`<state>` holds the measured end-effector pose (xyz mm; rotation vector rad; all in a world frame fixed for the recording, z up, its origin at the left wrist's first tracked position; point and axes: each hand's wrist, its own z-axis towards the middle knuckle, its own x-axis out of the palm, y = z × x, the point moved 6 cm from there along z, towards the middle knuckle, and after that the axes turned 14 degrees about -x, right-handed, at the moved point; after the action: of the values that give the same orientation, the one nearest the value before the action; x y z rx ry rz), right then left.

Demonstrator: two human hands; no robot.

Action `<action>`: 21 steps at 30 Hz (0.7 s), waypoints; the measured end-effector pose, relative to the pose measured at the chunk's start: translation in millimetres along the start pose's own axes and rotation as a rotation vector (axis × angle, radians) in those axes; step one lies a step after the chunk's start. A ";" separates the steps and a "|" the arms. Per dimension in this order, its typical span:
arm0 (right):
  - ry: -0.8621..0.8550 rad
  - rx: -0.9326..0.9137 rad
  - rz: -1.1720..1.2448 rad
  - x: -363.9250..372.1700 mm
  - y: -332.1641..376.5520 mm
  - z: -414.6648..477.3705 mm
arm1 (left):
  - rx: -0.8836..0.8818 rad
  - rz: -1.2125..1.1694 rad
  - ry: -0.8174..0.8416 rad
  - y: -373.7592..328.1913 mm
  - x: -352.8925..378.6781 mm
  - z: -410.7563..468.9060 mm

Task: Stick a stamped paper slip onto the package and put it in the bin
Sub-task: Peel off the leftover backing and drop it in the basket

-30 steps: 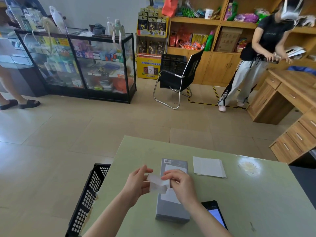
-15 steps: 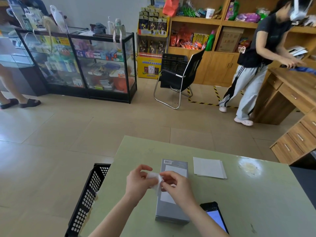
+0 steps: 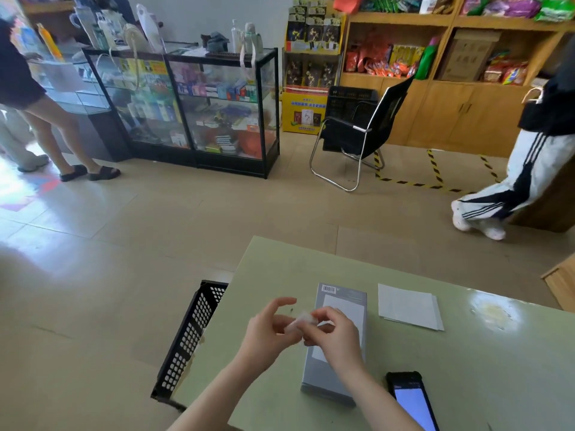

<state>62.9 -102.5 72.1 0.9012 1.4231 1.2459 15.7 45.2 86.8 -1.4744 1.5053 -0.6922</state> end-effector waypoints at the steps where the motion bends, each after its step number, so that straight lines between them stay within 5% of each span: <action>1: 0.024 -0.004 0.011 5.4 0.5 -0.4 | -0.009 -0.031 -0.054 4.3 -8.0 -1.0; 8: 0.253 -0.105 -0.071 57.5 13.4 -3.5 | -0.107 -0.079 -0.265 38.8 -54.2 -11.2; 21: 0.203 0.159 0.030 160.2 8.5 20.3 | 0.002 0.043 -0.307 62.5 -146.6 13.5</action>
<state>46.2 56.5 48.3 0.9258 1.6939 1.2890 -17.6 198.8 57.1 -1.4676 1.2950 -0.4182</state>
